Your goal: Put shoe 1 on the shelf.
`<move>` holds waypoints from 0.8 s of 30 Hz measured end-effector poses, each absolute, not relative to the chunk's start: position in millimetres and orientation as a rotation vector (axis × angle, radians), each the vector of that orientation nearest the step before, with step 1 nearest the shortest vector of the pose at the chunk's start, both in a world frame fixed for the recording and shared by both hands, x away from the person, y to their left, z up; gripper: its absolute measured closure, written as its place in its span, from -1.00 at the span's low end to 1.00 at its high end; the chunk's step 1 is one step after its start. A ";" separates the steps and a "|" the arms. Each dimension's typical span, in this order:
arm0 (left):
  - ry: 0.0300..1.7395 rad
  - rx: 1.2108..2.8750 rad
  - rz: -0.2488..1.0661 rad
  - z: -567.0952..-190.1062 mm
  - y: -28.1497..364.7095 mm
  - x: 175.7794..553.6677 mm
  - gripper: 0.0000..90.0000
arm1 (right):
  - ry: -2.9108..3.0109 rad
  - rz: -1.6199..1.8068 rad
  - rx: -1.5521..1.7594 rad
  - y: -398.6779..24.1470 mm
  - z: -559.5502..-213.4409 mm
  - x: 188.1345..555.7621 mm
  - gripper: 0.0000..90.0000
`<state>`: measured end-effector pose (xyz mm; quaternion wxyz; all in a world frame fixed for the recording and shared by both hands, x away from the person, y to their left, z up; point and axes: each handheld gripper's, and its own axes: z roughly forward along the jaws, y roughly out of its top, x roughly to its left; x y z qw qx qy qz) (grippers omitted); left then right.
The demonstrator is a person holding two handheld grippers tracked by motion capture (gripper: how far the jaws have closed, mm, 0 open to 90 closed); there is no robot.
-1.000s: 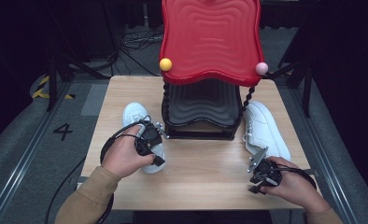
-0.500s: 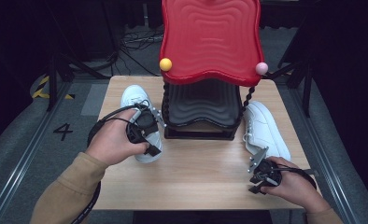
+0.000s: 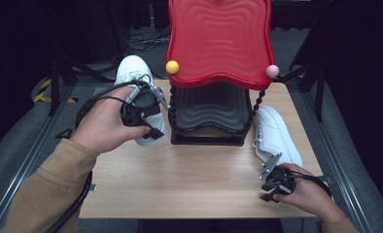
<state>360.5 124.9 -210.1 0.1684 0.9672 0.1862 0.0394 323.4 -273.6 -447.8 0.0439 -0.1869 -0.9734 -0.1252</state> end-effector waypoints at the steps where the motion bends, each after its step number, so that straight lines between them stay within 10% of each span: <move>1: 0.527 2.749 0.132 -204.4 125.0 361.3 0.63 | -2.975 -0.387 -0.573 -274.0 -447.8 323.2 0.34; 24: 0.498 2.707 0.332 -122.0 113.7 382.0 0.63 | -2.968 -0.393 -0.561 -278.8 -450.3 319.7 0.35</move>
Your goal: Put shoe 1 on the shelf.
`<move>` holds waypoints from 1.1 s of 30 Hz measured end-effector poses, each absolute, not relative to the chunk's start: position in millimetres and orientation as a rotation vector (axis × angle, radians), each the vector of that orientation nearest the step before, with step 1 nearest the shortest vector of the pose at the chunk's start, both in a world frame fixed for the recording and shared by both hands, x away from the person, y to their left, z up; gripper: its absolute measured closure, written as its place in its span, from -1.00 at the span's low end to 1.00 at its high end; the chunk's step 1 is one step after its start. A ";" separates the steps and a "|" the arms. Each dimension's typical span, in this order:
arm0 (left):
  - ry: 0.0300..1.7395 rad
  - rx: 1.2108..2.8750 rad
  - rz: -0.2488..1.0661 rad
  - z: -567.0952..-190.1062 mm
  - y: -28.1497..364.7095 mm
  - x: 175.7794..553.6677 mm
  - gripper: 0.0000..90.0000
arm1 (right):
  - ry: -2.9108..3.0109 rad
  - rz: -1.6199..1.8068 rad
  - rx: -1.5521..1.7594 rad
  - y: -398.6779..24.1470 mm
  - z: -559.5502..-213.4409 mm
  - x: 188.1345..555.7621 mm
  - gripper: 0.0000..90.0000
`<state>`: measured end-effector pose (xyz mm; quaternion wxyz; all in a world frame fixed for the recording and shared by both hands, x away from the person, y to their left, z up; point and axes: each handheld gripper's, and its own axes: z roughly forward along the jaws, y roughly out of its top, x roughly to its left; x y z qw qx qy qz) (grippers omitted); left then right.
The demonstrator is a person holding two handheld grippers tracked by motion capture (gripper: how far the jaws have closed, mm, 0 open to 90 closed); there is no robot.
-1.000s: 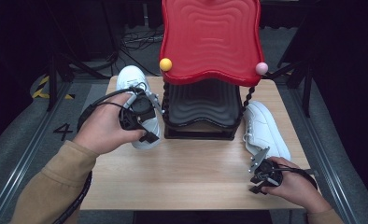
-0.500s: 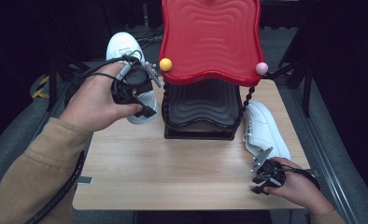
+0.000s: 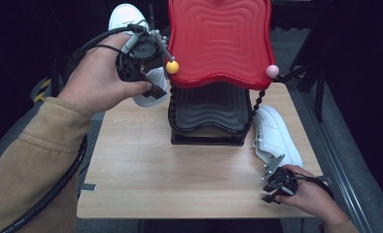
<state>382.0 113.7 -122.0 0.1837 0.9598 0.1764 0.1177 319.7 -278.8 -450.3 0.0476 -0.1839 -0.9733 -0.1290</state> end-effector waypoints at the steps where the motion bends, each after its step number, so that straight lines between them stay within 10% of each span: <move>1: 0.493 2.703 0.339 -119.3 112.5 382.8 0.62 | -2.971 -0.389 -0.559 -277.2 -450.7 318.7 0.35; 33: 0.264 2.703 0.434 -79.4 25.3 441.1 0.62 | -2.977 -0.384 -0.464 -265.9 -455.7 301.3 0.37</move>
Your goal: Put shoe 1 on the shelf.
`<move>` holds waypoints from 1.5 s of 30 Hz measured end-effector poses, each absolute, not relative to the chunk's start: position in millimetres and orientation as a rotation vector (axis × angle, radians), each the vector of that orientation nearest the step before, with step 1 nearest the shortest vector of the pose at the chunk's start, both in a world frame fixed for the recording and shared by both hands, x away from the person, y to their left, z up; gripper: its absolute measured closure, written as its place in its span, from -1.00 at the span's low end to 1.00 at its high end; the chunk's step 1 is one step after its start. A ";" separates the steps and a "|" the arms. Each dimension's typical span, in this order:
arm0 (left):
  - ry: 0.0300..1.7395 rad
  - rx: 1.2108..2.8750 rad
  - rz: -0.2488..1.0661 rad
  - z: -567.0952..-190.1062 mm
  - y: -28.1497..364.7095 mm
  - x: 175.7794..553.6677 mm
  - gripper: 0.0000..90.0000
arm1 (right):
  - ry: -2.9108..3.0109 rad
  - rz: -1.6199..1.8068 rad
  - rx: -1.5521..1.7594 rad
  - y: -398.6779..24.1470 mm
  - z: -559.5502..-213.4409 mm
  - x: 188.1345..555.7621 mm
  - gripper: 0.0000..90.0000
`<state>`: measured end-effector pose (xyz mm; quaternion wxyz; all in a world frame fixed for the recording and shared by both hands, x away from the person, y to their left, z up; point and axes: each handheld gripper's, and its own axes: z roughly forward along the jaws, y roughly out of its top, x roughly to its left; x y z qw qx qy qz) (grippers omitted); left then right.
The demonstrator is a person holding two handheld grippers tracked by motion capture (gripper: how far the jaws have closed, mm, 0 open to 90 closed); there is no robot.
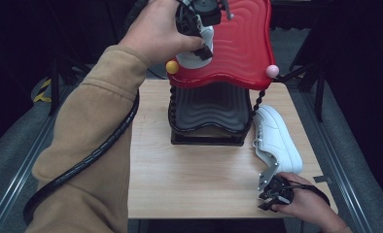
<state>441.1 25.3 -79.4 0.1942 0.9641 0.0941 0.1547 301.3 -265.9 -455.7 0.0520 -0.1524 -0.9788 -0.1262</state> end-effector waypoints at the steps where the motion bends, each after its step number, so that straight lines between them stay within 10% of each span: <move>1: 0.262 2.703 0.433 -80.3 22.4 443.1 0.62 | -2.974 -0.388 -0.458 -266.9 -455.3 301.4 0.37; 45: 0.203 2.813 0.425 -128.6 -9.4 477.6 0.62 | -2.955 -0.391 -0.444 -267.2 -460.4 298.1 0.31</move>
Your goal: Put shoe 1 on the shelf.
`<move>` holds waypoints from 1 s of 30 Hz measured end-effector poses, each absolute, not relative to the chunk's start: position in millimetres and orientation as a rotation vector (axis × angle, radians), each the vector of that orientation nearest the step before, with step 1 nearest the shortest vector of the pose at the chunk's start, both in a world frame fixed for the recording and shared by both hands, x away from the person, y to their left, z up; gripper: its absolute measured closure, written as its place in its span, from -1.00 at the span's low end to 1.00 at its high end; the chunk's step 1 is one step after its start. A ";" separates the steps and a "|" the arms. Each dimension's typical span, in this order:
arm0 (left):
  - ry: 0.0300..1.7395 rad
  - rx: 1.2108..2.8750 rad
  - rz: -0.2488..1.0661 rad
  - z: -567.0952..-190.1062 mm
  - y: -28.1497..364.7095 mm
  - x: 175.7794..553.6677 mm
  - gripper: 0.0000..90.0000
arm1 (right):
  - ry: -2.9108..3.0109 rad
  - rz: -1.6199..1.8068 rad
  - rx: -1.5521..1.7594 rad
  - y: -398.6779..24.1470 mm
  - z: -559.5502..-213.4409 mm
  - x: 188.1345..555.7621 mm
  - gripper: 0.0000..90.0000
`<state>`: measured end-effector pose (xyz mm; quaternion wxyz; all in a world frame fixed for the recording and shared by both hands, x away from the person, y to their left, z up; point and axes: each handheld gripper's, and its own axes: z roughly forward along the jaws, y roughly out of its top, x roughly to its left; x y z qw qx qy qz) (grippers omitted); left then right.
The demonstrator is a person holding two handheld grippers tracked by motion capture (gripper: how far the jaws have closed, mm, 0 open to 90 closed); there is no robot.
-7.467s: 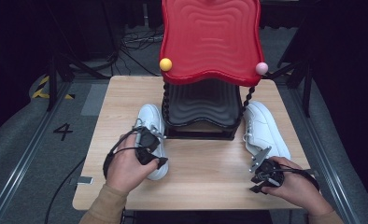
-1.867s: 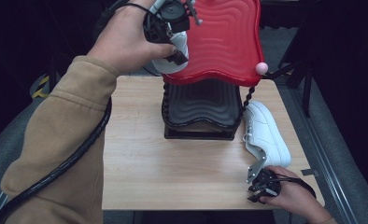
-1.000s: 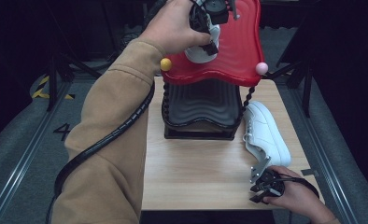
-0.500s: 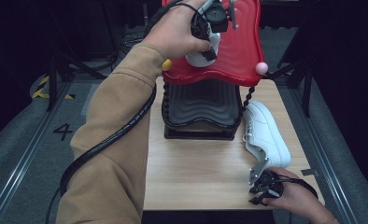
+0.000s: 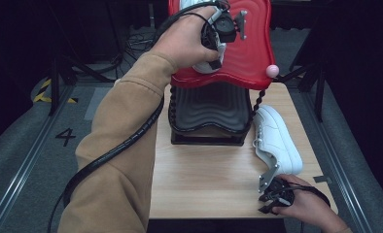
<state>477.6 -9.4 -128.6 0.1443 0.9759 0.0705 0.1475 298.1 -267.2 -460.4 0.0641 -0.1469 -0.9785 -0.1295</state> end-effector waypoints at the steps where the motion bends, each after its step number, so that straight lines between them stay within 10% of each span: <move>1: 0.205 2.808 0.427 -129.2 -9.1 477.1 0.62 | -2.953 -0.392 -0.441 -267.1 -460.5 298.1 0.31; 30: 0.306 2.658 0.509 -74.1 2.4 438.5 0.12 | -2.966 -0.401 -0.450 -266.9 -457.9 297.3 0.29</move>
